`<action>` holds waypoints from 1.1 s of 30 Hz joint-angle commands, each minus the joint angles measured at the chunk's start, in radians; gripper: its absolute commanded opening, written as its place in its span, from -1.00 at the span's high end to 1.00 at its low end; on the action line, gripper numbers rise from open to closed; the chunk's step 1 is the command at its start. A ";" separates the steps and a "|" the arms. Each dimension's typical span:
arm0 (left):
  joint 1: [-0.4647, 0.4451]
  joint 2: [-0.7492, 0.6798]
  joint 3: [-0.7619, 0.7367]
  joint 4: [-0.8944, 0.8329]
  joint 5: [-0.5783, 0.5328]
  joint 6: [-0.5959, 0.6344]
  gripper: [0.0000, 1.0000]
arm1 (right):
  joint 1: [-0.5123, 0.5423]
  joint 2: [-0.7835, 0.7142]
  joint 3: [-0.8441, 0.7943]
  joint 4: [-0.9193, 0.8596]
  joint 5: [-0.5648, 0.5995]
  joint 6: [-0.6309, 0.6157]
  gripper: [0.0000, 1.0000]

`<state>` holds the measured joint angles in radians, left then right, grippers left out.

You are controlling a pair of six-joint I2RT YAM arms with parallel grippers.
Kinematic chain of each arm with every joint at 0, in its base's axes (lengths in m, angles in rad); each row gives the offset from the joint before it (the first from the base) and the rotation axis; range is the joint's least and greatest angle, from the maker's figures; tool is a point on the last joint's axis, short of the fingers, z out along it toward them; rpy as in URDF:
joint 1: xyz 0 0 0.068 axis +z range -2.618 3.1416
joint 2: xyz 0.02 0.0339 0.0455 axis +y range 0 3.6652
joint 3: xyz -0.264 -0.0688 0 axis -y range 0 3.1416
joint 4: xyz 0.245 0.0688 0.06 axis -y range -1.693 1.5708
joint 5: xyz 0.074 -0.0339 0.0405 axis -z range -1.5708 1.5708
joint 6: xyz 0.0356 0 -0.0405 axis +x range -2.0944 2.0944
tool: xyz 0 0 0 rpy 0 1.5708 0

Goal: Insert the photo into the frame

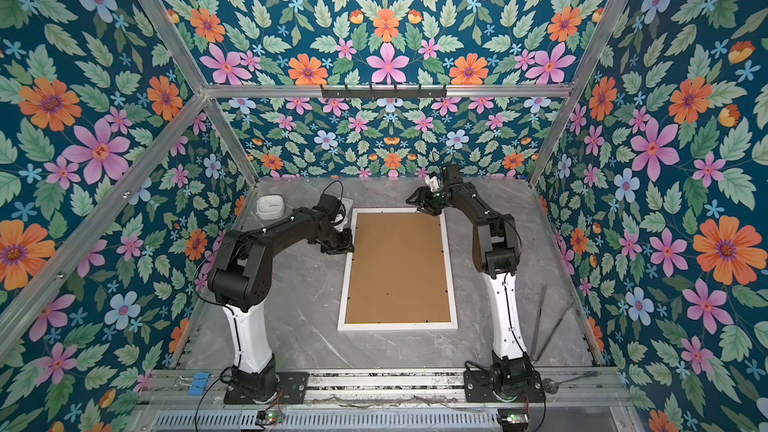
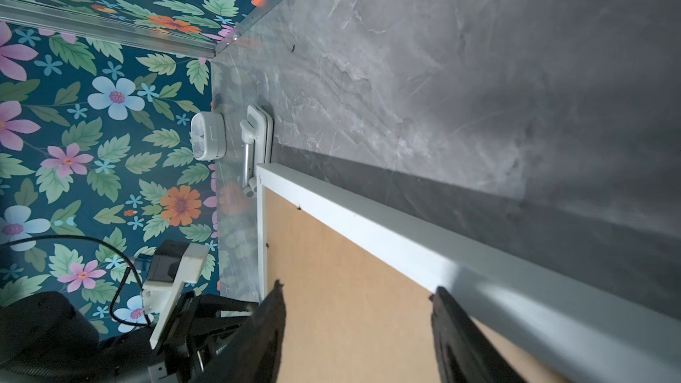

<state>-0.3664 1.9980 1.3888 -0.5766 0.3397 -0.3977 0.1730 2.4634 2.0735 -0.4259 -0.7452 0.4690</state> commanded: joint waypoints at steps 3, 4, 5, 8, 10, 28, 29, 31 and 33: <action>-0.005 0.025 -0.012 -0.058 -0.065 -0.006 0.69 | -0.001 0.011 0.008 -0.019 0.000 0.008 -0.26; -0.005 0.026 -0.013 -0.058 -0.068 -0.006 0.69 | -0.001 0.007 -0.001 -0.015 0.000 0.007 -0.26; -0.006 0.026 -0.013 -0.058 -0.068 -0.007 0.69 | -0.001 0.005 -0.009 -0.008 0.000 0.008 -0.26; -0.006 0.028 -0.011 -0.058 -0.065 -0.007 0.69 | -0.001 0.013 -0.007 -0.006 -0.004 0.007 -0.26; -0.005 0.028 -0.010 -0.058 -0.068 -0.007 0.70 | 0.000 0.019 0.000 -0.008 -0.006 0.007 -0.26; -0.006 0.038 -0.010 -0.060 -0.066 -0.023 0.72 | 0.002 -0.026 -0.145 0.052 -0.007 -0.003 -0.23; -0.006 0.037 -0.010 -0.060 -0.067 -0.023 0.72 | 0.002 -0.028 -0.151 0.053 -0.005 -0.005 -0.23; -0.007 0.036 -0.013 -0.059 -0.067 -0.024 0.72 | 0.002 -0.033 -0.166 0.054 -0.006 -0.007 -0.22; -0.007 0.036 -0.014 -0.058 -0.069 -0.026 0.73 | 0.002 -0.042 -0.190 0.063 -0.003 -0.008 -0.21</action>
<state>-0.3683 2.0098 1.3918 -0.5816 0.3374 -0.4000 0.1711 2.4226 1.9102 -0.2474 -0.7807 0.4603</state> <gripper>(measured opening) 0.222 0.606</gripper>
